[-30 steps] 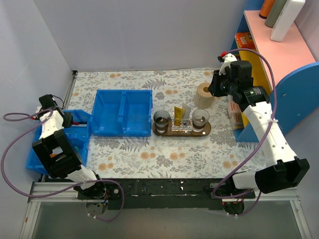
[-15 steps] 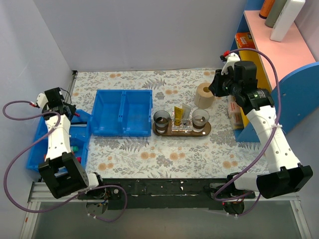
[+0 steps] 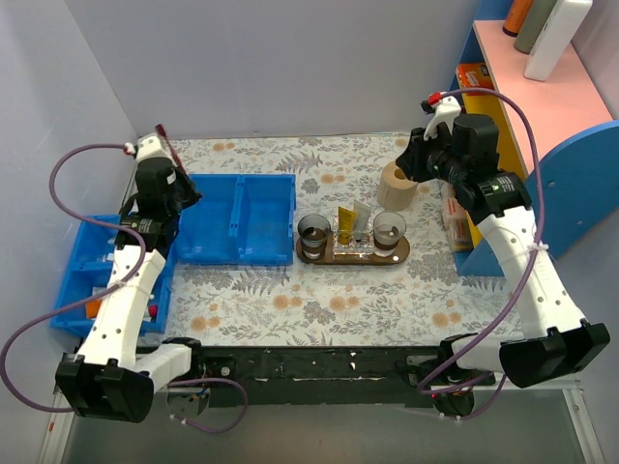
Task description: Prepare toiletry sets of a toothbrush and toothpaste on the tray
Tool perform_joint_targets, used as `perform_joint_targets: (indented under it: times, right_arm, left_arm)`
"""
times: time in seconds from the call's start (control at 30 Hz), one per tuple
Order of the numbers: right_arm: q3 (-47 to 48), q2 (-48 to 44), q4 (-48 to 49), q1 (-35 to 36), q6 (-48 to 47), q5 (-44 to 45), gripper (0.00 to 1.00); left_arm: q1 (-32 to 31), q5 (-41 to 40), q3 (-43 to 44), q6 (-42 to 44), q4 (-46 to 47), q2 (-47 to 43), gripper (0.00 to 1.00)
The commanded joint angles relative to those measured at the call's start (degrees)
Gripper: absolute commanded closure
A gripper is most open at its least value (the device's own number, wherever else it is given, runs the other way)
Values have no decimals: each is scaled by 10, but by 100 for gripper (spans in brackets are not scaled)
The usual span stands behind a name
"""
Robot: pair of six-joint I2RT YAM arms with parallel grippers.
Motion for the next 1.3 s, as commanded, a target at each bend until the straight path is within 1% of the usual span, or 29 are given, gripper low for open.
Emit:
perform_joint_targets:
  times: [0.0,0.03,0.07,0.2,0.23,0.3,0.33,0.4,0.5,0.53,0.57,0.63,0.67,0.8,0.87,0.93,1.0,1.03,1.07,1.13,1.17,1.27]
  right_arm:
    - [54,17,55,58,-6,-21,72]
    - [63,24,58,72,-5,-24,71]
    - [66,37,60,83,-4,-33,69]
    - [73,55,80,141,9,-40,64]
    - [74,57,83,151,10,-42,63]
    - [75,60,86,173,14,-51,60]
    - [73,59,88,178,17,-57,59]
    - [55,52,98,189,27,-82,58]
    - [22,32,116,209,33,-90,57]
    - [14,26,118,214,33,-88,57]
    - [5,9,122,218,33,-91,57]
    - [-32,-10,152,224,48,-100,56]
    - [-41,-27,162,224,55,-118,54]
    - [-57,-44,170,226,69,-161,54]
    - [-43,-46,142,227,70,-164,54]
    - [-27,-45,107,227,64,-168,53]
    - [1,-35,82,227,50,-168,48]
    - [13,-26,61,226,47,-167,47]
    - [40,-1,21,226,40,-171,47]
    - [59,25,-17,225,39,-189,48]
    - [63,41,-33,220,38,-203,50]
    - [57,43,-26,214,39,-236,51]
  left_arm:
    - [-77,44,39,101,30,24,100]
    - [-108,46,43,103,33,30,100]
    - [-121,53,41,110,46,38,100]
    - [-165,133,28,117,74,44,100]
    - [-177,180,23,115,78,43,100]
    - [-189,220,7,108,88,33,100]
    - [-198,261,-1,104,93,28,100]
    - [-205,306,-26,98,103,15,100]
    - [-219,358,-74,85,124,-25,100]
    - [-222,378,-89,76,132,-50,100]
    - [-223,408,-101,74,140,-59,100]
    - [-230,439,-132,68,147,-80,100]
    - [-233,471,-143,64,158,-98,100]
    - [-252,548,-195,46,196,-123,100]
    - [-278,553,-227,40,224,-130,100]
    - [-302,540,-253,40,240,-130,100]
    - [-319,533,-263,44,253,-123,100]
    - [-323,526,-268,45,259,-122,100]
    - [-325,521,-280,43,277,-123,100]
    - [-327,521,-293,35,293,-134,100]
    - [-326,523,-304,35,319,-138,100]
    - [-327,531,-305,47,315,-149,100]
